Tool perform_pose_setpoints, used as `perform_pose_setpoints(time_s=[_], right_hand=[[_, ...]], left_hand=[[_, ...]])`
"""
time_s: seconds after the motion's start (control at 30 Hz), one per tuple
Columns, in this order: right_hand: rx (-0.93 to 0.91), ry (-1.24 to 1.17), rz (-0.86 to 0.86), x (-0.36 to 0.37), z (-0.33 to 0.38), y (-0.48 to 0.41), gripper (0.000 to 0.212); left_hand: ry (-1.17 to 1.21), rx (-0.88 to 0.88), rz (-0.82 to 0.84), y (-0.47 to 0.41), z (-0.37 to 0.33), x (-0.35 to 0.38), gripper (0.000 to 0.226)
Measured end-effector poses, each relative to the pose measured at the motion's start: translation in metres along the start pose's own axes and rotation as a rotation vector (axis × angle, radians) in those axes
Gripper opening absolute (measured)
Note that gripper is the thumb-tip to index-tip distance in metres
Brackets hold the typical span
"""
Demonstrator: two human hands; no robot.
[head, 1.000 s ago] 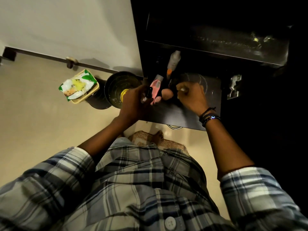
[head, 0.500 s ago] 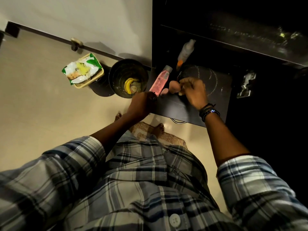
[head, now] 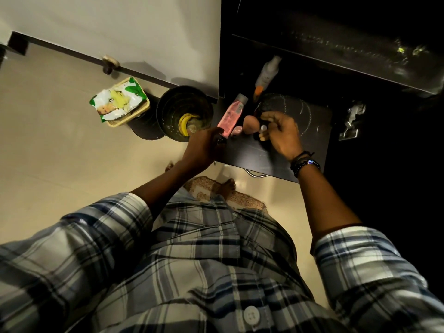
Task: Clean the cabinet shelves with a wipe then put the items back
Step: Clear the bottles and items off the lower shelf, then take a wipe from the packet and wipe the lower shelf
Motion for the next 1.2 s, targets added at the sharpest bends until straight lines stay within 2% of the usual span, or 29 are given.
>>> perform_pose_setpoints(time_s=[0.17, 0.27, 0.33, 0.43, 0.67, 0.77, 0.9, 1.2], right_hand=[[0.016, -0.013, -0.050, -0.010, -0.002, 0.009, 0.033], [0.019, -0.026, -0.145, -0.020, 0.001, 0.014, 0.030], [-0.025, -0.024, -0.201, -0.020, 0.015, 0.021, 0.029], [-0.139, 0.003, -0.176, 0.002, 0.050, 0.035, 0.027], [-0.396, 0.186, -0.048, 0.116, 0.134, 0.037, 0.025], [-0.364, 0.209, 0.076, 0.177, 0.157, 0.026, 0.030], [-0.303, 0.297, 0.211, 0.261, 0.180, 0.007, 0.039], [-0.240, 0.515, 0.451, 0.444, 0.178, -0.076, 0.049]], left_hand=[[0.002, 0.029, -0.006, 0.004, -0.001, -0.009, 0.038], [-0.004, 0.043, -0.031, 0.006, -0.003, -0.020, 0.040], [0.006, 0.042, -0.053, 0.008, -0.001, -0.030, 0.041], [0.017, 0.015, -0.097, 0.011, 0.009, -0.050, 0.033], [0.050, -0.142, -0.153, 0.026, 0.079, -0.106, 0.037], [0.090, -0.200, -0.151, 0.038, 0.119, -0.133, 0.050], [0.092, -0.325, -0.182, 0.055, 0.184, -0.171, 0.036], [0.149, -0.528, -0.184, 0.056, 0.345, -0.212, 0.052]])
Point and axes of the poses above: each hand's wrist, its own y-axis away from the middle knuckle, its own x-axis out of the palm, z = x × y, the point moved 7 cm from there along -y, towards the middle knuckle, and after that the axes turned 3 degrees about x, right-handed, at the moved point
